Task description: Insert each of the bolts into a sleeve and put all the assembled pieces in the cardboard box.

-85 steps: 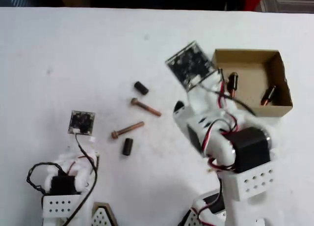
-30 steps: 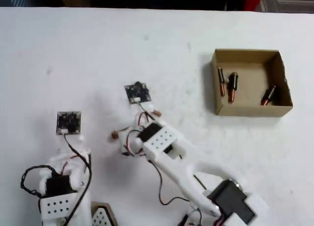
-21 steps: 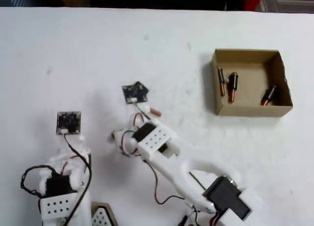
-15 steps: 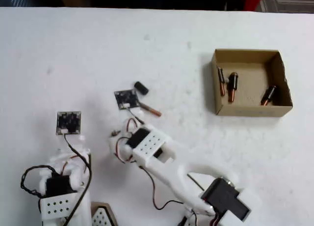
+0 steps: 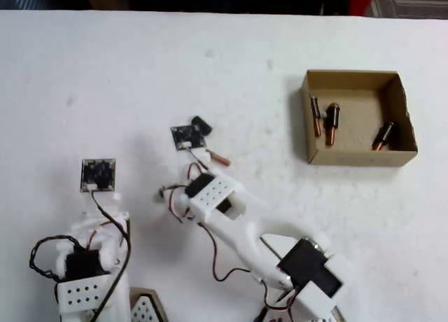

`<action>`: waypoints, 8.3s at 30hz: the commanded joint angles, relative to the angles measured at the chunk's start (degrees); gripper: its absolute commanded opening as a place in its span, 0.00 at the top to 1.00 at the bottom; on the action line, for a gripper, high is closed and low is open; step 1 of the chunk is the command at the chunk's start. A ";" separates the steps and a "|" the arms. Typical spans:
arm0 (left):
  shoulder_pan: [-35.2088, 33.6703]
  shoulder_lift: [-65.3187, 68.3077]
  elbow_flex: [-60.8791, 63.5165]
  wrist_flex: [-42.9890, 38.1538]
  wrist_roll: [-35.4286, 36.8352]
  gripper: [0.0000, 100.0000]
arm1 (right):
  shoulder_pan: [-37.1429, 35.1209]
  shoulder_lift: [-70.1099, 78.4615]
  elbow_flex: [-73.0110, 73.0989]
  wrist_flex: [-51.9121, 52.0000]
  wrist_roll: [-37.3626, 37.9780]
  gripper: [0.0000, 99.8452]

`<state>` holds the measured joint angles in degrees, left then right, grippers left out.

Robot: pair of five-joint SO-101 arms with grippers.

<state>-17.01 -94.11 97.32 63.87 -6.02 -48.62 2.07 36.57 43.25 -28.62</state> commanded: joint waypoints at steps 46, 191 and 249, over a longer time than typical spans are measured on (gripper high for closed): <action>-0.31 -0.66 -0.97 -1.58 -0.62 0.97 | 31.78 0.57 -2.46 13.85 48.97 0.86; 24.31 51.30 -38.59 -8.79 -12.40 0.88 | 38.90 -105.27 54.07 9.98 41.85 0.98; 26.07 93.67 -58.73 -9.23 -34.55 0.88 | 38.90 -105.27 54.68 9.98 42.29 0.98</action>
<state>9.89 -0.48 40.79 54.11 -39.78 -10.02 -102.64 91.87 54.68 13.93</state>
